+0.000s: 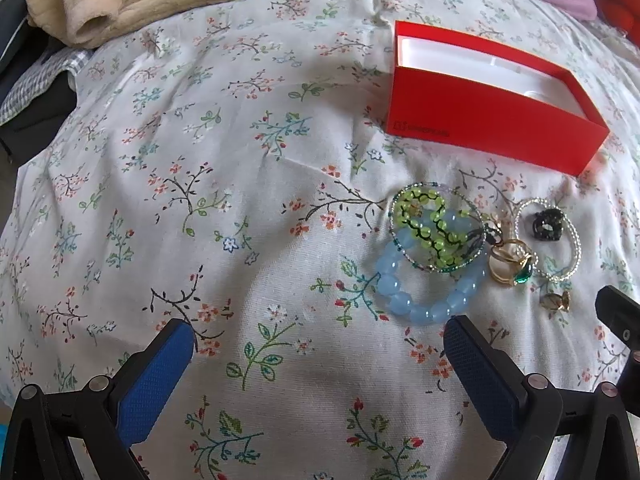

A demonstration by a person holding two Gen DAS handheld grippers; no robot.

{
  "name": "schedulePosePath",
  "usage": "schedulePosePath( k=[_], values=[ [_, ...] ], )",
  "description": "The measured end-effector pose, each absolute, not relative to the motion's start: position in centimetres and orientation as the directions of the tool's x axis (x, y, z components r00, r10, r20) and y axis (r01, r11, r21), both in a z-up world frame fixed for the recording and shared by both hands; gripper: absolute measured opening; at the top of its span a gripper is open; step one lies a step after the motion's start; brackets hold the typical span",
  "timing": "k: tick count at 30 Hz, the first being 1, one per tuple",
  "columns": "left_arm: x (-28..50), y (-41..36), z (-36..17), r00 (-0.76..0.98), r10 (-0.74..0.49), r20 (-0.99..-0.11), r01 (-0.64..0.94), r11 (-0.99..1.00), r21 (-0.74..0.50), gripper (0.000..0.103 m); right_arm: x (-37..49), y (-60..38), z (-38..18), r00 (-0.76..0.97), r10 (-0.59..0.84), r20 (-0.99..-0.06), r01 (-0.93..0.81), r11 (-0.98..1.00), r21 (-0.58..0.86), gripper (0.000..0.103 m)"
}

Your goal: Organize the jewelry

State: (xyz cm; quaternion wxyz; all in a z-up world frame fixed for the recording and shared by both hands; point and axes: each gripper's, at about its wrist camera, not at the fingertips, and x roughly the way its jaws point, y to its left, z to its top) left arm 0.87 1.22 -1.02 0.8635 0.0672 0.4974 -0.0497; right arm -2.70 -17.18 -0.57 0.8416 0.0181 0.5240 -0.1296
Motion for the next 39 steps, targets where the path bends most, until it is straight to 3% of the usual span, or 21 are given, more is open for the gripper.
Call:
schedulePosePath(
  k=[30,39],
  values=[
    [1.03,1.29,-0.39,0.505,-0.033,-0.862,0.156,0.986,0.053,0.102,-2.5,-17.72,-0.42,0.423,-0.171,-0.89,0.254,0.965,-0.065,0.103],
    [1.28,1.19,-0.23,0.467,-0.098,-0.879,0.174,0.985,-0.017,0.102,-2.35,-17.4,-0.33,0.415,-0.167,-0.895,0.238,0.969,-0.07,0.103]
  ],
)
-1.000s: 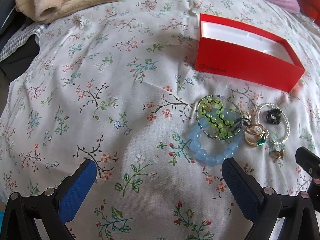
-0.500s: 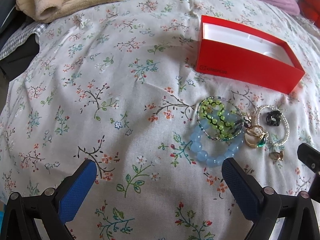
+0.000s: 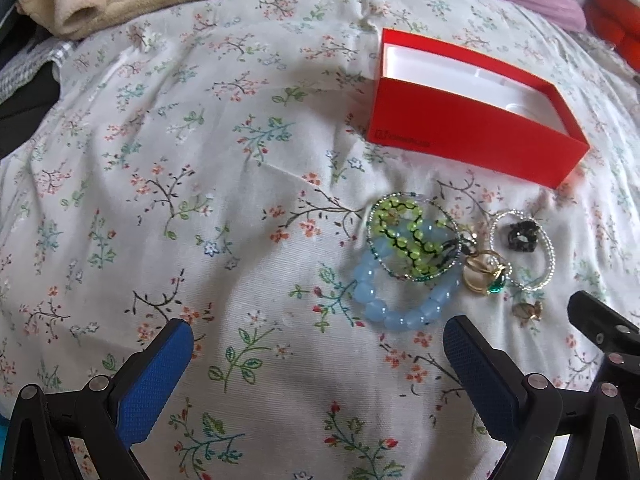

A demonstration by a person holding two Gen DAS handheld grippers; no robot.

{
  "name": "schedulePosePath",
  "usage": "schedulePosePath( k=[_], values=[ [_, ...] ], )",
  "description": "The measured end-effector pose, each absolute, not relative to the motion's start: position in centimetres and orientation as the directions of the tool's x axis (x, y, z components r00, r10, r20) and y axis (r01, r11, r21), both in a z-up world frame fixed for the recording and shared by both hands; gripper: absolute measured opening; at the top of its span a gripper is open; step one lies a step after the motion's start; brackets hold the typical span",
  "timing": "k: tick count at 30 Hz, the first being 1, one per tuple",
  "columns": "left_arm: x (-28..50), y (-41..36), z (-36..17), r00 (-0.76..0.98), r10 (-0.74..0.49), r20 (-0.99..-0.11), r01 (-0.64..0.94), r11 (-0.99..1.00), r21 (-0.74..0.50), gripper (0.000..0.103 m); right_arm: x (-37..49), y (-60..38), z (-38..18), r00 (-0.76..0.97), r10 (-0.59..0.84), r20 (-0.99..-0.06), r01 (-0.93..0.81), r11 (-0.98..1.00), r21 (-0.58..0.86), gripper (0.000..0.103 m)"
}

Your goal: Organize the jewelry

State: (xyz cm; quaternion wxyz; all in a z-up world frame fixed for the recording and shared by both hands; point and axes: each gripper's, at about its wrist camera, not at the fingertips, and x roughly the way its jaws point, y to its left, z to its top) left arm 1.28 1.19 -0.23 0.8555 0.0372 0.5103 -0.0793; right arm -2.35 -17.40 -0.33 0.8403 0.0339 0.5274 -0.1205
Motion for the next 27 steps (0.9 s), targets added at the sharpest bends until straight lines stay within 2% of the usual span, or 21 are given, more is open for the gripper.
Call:
schedulePosePath(
  k=[7,14,20,23,25,27],
  values=[
    [1.4,1.0,0.2,0.472,-0.105,-0.875,0.193,0.981,-0.013,0.102,-2.2,-17.6,-0.1,0.417,-0.143,-0.898,0.24,0.97,-0.043,0.103],
    [2.6,1.3,0.4,0.428,-0.187,-0.884,0.233,0.968,-0.093,0.102,-1.4,-18.3,0.2,0.426,-0.063,-0.903,0.221,0.975,0.036,0.103],
    [4.1,1.8,0.8,0.394,-0.242,-0.887,0.308,0.944,-0.12,0.08,0.1,-20.3,0.3,0.429,0.032,-0.903,0.234,0.962,0.145,0.101],
    [5.6,2.2,0.4,0.333,-0.307,-0.892,0.338,0.922,-0.191,0.065,1.0,-21.1,0.0,0.422,0.098,-0.901,0.229,0.95,0.211,0.088],
    [6.6,2.4,0.2,0.31,-0.331,-0.891,0.343,0.913,-0.22,0.048,1.7,-21.2,-0.3,0.413,0.135,-0.901,0.22,0.945,0.242,0.076],
    [7.4,2.3,-0.3,0.292,-0.356,-0.888,0.349,0.904,-0.248,0.04,2.2,-21.0,-0.9,0.398,0.158,-0.904,0.207,0.944,0.257,0.064]
  ],
)
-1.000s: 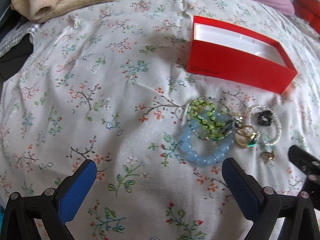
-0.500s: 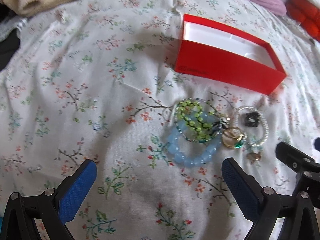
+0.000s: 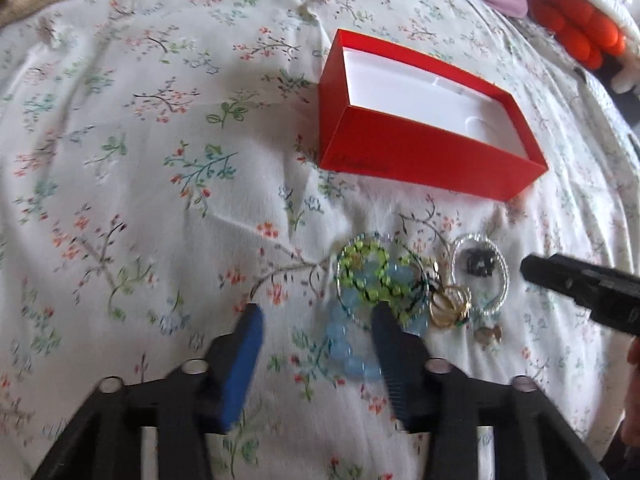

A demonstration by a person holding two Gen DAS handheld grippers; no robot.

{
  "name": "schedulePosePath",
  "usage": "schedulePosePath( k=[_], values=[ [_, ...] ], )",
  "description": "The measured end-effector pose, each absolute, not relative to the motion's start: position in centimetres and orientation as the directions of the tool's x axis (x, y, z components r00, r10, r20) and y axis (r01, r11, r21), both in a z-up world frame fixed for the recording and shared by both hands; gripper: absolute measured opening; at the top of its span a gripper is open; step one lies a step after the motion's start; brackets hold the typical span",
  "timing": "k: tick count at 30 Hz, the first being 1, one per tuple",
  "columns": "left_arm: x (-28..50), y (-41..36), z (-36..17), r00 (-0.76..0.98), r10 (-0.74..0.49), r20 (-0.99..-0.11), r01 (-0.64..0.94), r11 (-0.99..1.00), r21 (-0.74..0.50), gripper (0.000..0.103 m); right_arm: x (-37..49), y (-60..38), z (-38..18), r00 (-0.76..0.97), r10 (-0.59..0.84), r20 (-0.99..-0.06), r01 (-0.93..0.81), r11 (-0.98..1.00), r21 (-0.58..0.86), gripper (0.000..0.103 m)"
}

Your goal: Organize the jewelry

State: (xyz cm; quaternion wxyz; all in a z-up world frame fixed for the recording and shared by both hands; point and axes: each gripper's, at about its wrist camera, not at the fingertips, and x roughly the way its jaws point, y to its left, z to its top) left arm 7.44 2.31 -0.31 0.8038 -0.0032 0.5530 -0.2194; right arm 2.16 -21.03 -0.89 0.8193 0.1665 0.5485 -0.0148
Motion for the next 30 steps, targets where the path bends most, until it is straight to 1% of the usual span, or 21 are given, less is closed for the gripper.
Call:
schedulePosePath(
  k=[1,2,3,4,5,7,10,14,16,20,22,30],
  values=[
    [7.8,2.2,-0.7,0.279,-0.368,-0.887,0.348,0.9,-0.263,0.034,2.3,-20.9,-1.2,0.389,0.173,-0.905,0.203,0.942,0.267,0.056],
    [8.1,2.1,-1.2,0.262,-0.38,-0.887,0.345,0.896,-0.282,0.032,2.4,-20.9,-1.6,0.382,0.182,-0.906,0.205,0.939,0.275,0.052],
    [8.3,2.0,-1.6,0.248,-0.391,-0.886,0.343,0.891,-0.297,0.026,2.5,-20.9,-1.9,0.374,0.19,-0.908,0.209,0.936,0.282,0.044],
    [8.5,1.9,-2.0,0.23,-0.405,-0.885,0.341,0.885,-0.316,0.022,2.6,-21.0,-2.2,0.367,0.196,-0.909,0.212,0.934,0.287,0.039],
    [8.7,1.7,-2.3,0.218,-0.413,-0.884,0.341,0.881,-0.328,0.021,2.7,-21.0,-2.6,0.356,0.203,-0.912,0.216,0.932,0.292,0.038],
    [9.2,1.2,-2.8,0.201,-0.423,-0.883,0.344,0.875,-0.341,0.017,3.0,-21.1,-3.1,0.345,0.202,-0.917,0.22,0.932,0.288,0.031],
    [9.8,0.6,-3.3,0.192,-0.422,-0.886,0.342,0.875,-0.342,0.013,3.5,-21.4,-3.7,0.331,0.191,-0.924,0.228,0.934,0.275,0.023],
    [10.3,-0.3,-3.5,0.19,-0.406,-0.894,0.345,0.88,-0.326,0.005,4.0,-21.2,-4.1,0.324,0.171,-0.931,0.214,0.945,0.248,0.017],
    [10.3,-0.6,-3.5,0.194,-0.39,-0.9,0.349,0.885,-0.308,0.001,4.1,-20.6,-4.2,0.322,0.148,-0.935,0.191,0.957,0.218,0.012],
    [10.1,-1.5,-3.4,0.209,-0.35,-0.913,0.365,0.894,-0.259,0.0,4.1,-20.0,-4.3,0.319,0.121,-0.94,0.155,0.972,0.177,0.004],
    [9.8,-1.9,-3.1,0.215,-0.345,-0.913,0.374,0.893,-0.249,0.0,4.2,-19.8,-4.3,0.32,0.114,-0.941,0.145,0.975,0.168,0.004],
    [9.2,-1.3,-1.5,0.235,-0.378,-0.895,0.378,0.884,-0.274,0.0,3.8,-20.2,-3.3,0.338,0.163,-0.927,0.145,0.964,0.222,0.004]
  ],
)
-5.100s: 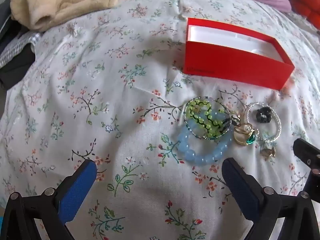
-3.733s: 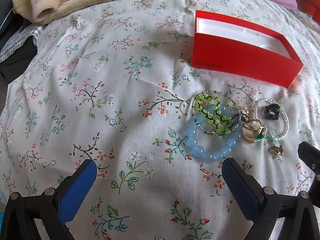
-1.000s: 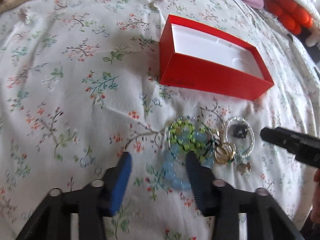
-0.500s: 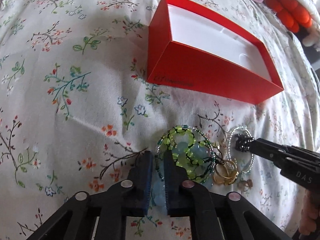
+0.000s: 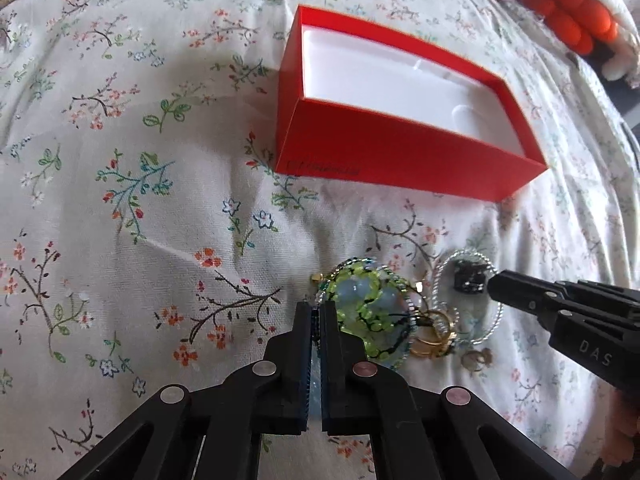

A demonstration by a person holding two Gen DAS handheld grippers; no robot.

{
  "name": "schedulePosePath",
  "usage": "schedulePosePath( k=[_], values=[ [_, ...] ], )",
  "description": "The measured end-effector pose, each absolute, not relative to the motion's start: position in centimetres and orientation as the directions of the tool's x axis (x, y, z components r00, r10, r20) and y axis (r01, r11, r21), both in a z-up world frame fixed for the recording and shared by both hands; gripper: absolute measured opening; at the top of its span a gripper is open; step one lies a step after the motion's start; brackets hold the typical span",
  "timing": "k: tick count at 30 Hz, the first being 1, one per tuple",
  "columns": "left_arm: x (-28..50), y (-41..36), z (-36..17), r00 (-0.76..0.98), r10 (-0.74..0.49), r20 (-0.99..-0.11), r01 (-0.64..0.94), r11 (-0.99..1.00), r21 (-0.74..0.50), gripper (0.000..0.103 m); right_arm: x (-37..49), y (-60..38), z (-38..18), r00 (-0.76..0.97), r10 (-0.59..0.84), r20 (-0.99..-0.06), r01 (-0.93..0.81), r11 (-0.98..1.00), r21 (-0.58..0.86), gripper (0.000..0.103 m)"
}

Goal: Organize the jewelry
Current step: 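Carry both bracelets into the red box and open both grippers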

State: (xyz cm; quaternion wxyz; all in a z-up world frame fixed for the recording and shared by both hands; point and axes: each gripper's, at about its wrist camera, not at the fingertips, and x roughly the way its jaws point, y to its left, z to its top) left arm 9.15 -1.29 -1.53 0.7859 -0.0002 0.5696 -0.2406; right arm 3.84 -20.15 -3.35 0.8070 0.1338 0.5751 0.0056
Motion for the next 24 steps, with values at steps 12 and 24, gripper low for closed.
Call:
schedulePosePath(
  k=[12,24],
  values=[
    [7.8,0.0,3.3,0.333,-0.413,-0.848,0.385,0.88,-0.278,0.0,2.6,-19.8,1.3,0.438,0.198,-0.877,0.12,0.954,0.275,0.004],
    [8.5,-3.2,7.7,0.397,-0.444,-0.804,0.432,0.863,-0.264,0.0,3.6,-21.3,7.0,0.547,0.195,-0.814,0.135,0.939,0.315,0.004]
  ],
)
